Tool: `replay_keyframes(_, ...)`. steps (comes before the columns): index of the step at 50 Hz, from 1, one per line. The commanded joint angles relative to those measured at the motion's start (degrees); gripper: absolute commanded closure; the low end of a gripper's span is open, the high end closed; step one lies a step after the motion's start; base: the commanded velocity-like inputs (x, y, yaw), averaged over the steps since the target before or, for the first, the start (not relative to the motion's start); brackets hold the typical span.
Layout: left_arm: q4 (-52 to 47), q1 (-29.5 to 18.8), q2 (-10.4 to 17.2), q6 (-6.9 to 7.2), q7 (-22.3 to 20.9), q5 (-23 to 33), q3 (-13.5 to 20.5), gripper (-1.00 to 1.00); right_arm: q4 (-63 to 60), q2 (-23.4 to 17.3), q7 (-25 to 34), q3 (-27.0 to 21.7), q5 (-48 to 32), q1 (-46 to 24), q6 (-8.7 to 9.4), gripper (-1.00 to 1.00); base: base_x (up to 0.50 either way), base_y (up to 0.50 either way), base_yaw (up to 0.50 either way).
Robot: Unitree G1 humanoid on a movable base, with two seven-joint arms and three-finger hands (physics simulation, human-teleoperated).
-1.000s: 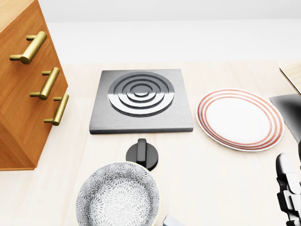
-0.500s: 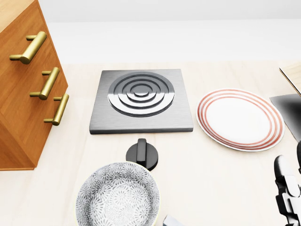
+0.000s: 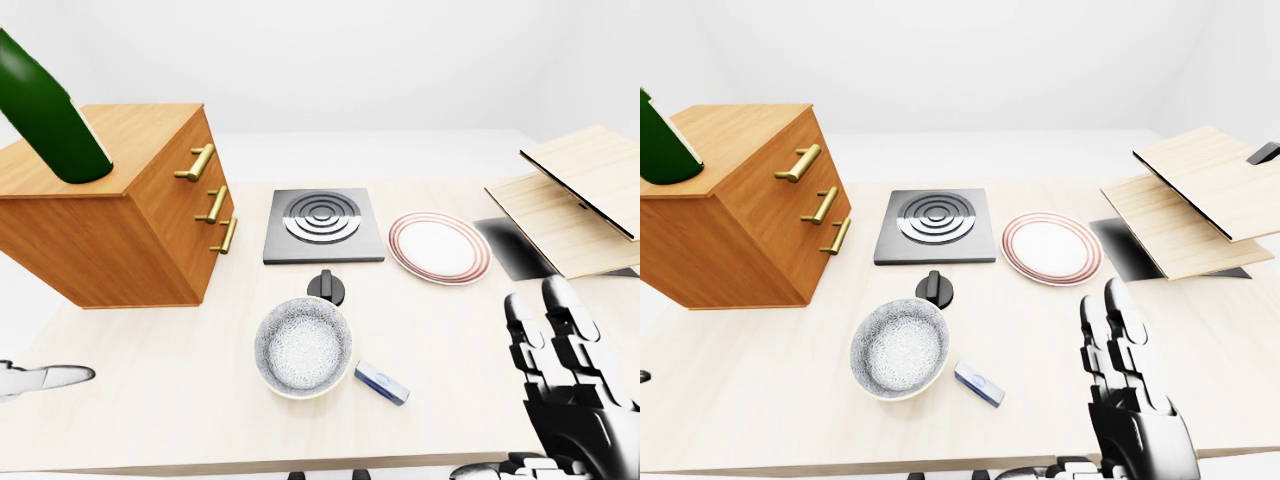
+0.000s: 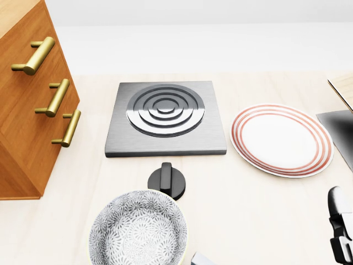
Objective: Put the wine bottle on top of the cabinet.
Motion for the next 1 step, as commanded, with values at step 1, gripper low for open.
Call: replay_keyframes(1, -6.65, 8.71, -12.45, 0.00, 0.01, 10.30, -1.34, -1.00, -0.28, -6.73, -6.84, 5.26, 1.06, 4.77, -3.97, -1.00, 0.00, 0.00, 0.00)
